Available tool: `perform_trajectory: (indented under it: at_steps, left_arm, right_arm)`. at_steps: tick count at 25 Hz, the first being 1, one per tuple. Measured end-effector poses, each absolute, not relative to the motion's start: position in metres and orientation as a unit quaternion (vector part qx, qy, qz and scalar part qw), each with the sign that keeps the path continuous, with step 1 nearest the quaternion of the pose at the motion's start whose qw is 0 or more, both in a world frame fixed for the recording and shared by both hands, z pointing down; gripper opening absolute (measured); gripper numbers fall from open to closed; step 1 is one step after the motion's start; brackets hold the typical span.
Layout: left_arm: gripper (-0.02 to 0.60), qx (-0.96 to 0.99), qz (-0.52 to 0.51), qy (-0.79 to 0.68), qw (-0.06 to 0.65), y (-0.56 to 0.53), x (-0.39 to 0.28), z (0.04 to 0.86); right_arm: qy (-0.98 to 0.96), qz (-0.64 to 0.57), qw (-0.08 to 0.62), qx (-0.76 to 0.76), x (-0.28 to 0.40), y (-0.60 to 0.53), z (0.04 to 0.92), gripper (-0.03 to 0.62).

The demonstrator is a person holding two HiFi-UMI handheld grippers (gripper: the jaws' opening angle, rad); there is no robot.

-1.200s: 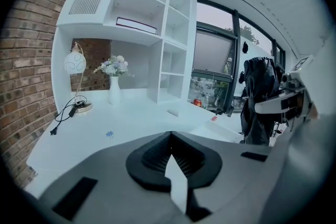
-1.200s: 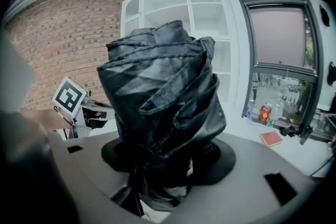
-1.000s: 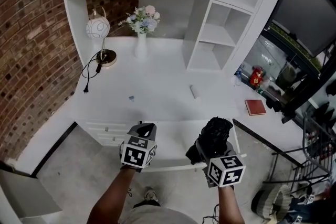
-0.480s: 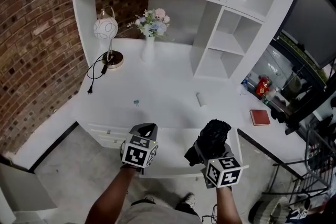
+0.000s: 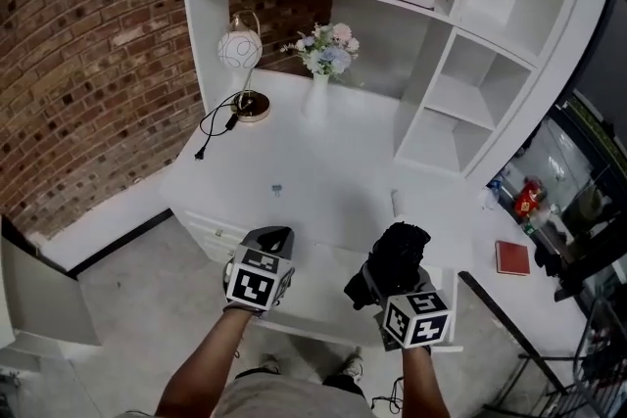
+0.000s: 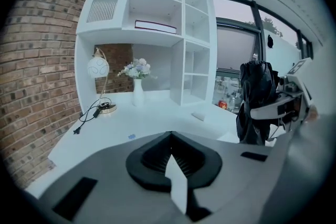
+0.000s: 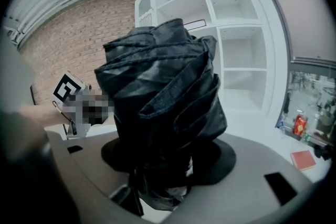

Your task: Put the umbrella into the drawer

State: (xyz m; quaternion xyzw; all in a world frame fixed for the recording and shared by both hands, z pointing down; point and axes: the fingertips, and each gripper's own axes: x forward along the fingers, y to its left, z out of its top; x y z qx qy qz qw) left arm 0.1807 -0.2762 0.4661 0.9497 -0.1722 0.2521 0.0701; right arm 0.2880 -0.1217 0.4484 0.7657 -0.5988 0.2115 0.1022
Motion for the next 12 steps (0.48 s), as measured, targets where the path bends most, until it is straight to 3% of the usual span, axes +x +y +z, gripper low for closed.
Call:
perform_trajectory:
  at_steps: [12]
  left_arm:
    - [-0.006, 0.910, 0.263, -0.306, 0.089, -0.238, 0.160, 0.463]
  right_arm:
    - [-0.711, 0.223, 0.133, 0.653, 0.313, -0.118, 0.463, 0.250]
